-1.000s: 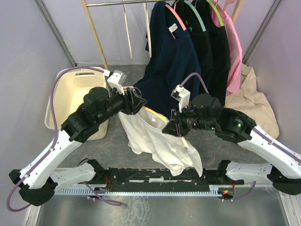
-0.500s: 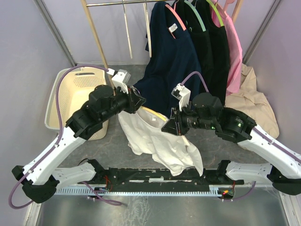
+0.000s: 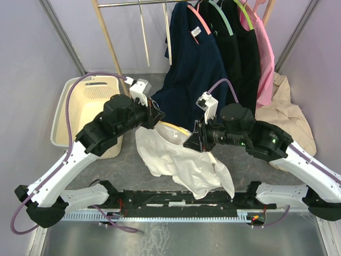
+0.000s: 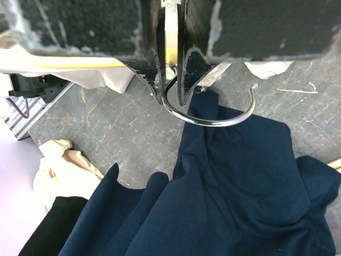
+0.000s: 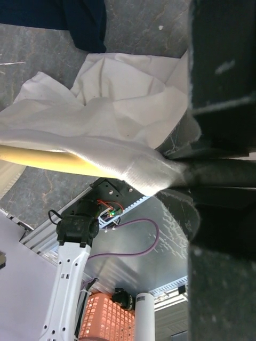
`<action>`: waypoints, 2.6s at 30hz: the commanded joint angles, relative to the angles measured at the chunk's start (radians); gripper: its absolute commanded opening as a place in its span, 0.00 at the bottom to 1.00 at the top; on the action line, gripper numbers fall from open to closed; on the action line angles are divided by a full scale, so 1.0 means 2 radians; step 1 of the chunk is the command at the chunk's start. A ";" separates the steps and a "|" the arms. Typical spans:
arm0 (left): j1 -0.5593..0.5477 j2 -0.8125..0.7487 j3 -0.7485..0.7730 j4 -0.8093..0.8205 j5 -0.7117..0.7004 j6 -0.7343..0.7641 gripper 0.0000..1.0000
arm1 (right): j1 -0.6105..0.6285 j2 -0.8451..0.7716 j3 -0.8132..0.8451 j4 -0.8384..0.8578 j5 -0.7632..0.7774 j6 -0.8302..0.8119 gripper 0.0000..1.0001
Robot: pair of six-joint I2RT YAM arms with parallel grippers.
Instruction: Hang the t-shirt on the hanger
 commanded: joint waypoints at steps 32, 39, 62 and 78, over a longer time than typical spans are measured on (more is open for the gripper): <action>-0.010 0.092 0.311 -0.103 0.000 0.078 0.03 | 0.002 -0.064 0.267 -0.263 0.179 -0.075 0.70; -0.010 0.089 0.304 -0.101 0.001 0.077 0.03 | 0.002 -0.089 0.216 -0.261 0.180 -0.066 0.67; -0.010 0.042 0.255 -0.086 0.079 0.090 0.03 | 0.003 -0.117 0.134 -0.218 0.337 -0.100 0.70; -0.009 0.011 0.254 -0.107 0.118 0.096 0.03 | 0.002 -0.111 0.138 -0.226 0.180 -0.140 0.74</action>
